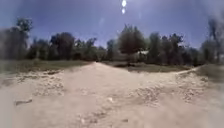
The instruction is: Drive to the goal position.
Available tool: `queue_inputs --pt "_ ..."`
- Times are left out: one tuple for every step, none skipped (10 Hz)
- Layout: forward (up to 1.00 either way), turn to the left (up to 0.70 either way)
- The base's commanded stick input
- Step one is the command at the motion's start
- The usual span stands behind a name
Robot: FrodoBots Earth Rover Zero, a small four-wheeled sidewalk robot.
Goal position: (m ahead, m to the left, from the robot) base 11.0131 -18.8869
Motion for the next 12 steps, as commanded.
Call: queue_inputs --pt "0.85 0.00" --pt "0.85 0.00" --pt "0.85 0.00" --pt "0.85 0.00" --pt "0.85 0.00" --pt "0.85 0.00" --pt "0.85 -0.34" --pt "0.85 -0.34" --pt "0.85 -0.34" --pt "0.85 -0.34" --pt "0.85 -0.34" --pt "0.85 -0.25"
